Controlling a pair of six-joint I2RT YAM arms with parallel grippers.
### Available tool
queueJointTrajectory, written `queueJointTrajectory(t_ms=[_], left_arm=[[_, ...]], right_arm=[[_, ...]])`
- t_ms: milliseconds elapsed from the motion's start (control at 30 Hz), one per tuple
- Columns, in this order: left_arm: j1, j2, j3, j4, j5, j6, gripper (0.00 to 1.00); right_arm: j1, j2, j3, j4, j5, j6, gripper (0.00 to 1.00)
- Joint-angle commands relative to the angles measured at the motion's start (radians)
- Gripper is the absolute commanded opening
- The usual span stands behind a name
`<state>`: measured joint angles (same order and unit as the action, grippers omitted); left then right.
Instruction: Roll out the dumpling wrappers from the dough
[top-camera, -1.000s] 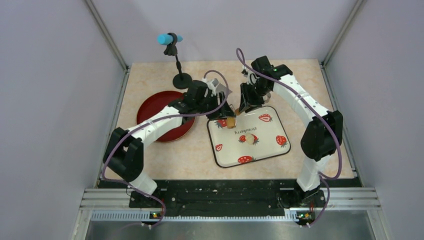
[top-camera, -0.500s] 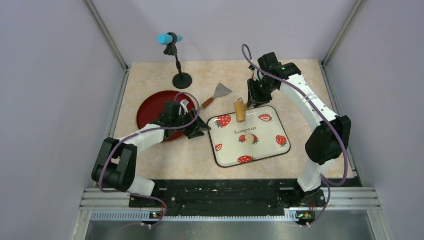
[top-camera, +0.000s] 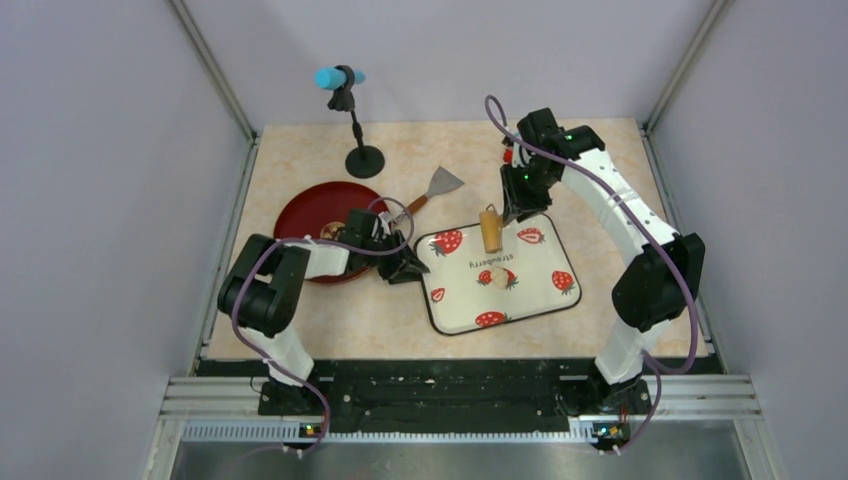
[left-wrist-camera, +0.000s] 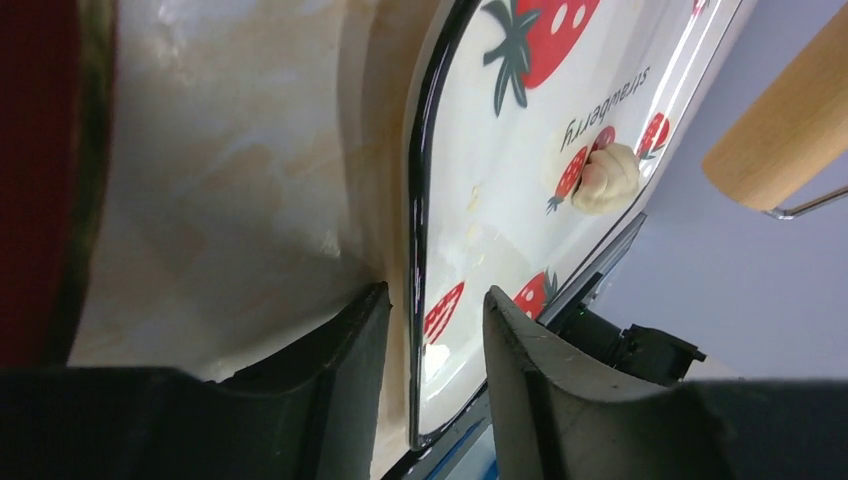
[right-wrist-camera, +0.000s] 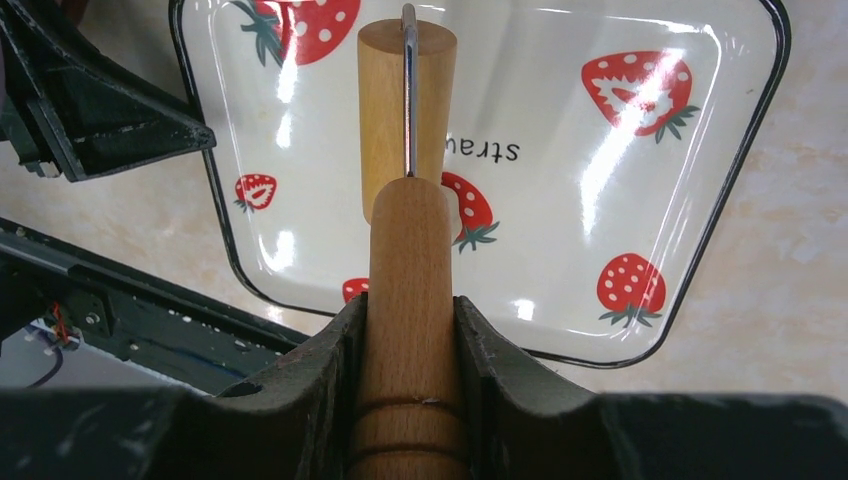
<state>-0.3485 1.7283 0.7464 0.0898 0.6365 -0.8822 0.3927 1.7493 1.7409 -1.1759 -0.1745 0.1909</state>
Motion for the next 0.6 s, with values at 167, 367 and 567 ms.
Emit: queueJointTrajectory(t_ms=[167, 367, 567], left_arm=[[-0.008, 0.098, 0.070, -0.037, -0.051, 0.030, 0.26], [-0.007, 0.117, 0.081, -0.057, -0.055, 0.036, 0.02], [-0.007, 0.128, 0.105, -0.113, -0.083, 0.054, 0.00]], right_arm=[[-0.006, -0.053, 0.012, -0.059, 0.052, -0.007, 0.00], [-0.006, -0.047, 0.034, -0.110, 0.043, 0.004, 0.00], [-0.006, -0.035, 0.072, -0.173, 0.035, 0.016, 0.00]])
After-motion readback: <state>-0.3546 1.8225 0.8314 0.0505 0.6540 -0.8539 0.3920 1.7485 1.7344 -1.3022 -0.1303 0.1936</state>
